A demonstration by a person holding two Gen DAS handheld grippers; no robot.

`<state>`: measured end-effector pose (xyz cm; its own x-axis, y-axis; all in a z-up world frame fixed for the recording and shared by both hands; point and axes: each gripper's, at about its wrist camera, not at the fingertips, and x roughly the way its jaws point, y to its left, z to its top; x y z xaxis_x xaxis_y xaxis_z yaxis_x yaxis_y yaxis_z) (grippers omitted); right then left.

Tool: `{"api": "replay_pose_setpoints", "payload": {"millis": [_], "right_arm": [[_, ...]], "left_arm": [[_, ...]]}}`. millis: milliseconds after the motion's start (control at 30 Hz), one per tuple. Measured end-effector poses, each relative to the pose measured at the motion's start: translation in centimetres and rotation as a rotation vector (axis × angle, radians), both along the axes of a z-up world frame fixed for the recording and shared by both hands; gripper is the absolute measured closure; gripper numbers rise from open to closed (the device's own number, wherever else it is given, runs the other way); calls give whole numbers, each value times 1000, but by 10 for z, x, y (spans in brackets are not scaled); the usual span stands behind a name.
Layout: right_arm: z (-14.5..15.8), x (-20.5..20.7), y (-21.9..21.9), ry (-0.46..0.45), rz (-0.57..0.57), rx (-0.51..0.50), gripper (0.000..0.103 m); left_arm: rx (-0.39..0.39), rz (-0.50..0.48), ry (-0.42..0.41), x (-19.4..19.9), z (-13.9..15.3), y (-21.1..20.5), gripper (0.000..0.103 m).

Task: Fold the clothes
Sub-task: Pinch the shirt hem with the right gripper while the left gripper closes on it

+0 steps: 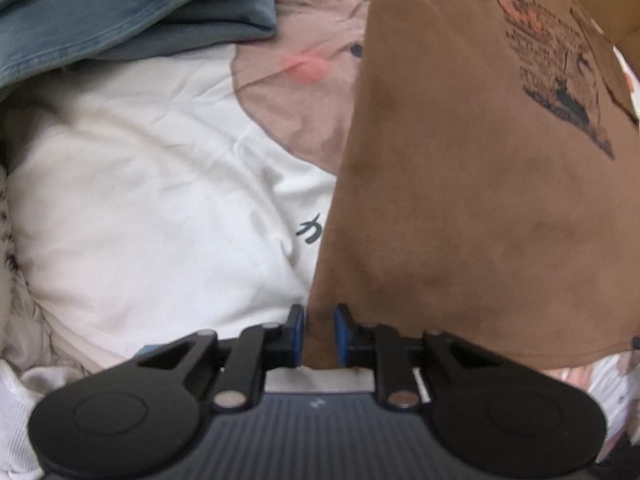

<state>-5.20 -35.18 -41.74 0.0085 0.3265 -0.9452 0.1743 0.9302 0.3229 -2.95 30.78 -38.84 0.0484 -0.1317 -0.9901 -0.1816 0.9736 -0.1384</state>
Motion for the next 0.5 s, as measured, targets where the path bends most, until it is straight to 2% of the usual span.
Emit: {"api": "replay_pose_setpoints", "payload": {"millis": [67, 133, 200, 300, 500], "right_arm": [[-6, 0, 4, 6, 3, 2, 97], [-9, 0, 5, 23, 10, -1, 97], [-11, -1, 5, 36, 14, 4, 97], [-12, -2, 3, 46, 5, 15, 97], [-5, -3, -1, 22, -5, 26, 94]], "left_arm": [[-11, 6, -12, -2, 4, 6, 51], [3, 12, -28, -5, 7, 9, 39], [-8, 22, -31, -7, 6, 10, 40], [-37, 17, -23, -7, 0, 7, 48], [-6, -24, 4, -9, -14, -2, 58]]}}
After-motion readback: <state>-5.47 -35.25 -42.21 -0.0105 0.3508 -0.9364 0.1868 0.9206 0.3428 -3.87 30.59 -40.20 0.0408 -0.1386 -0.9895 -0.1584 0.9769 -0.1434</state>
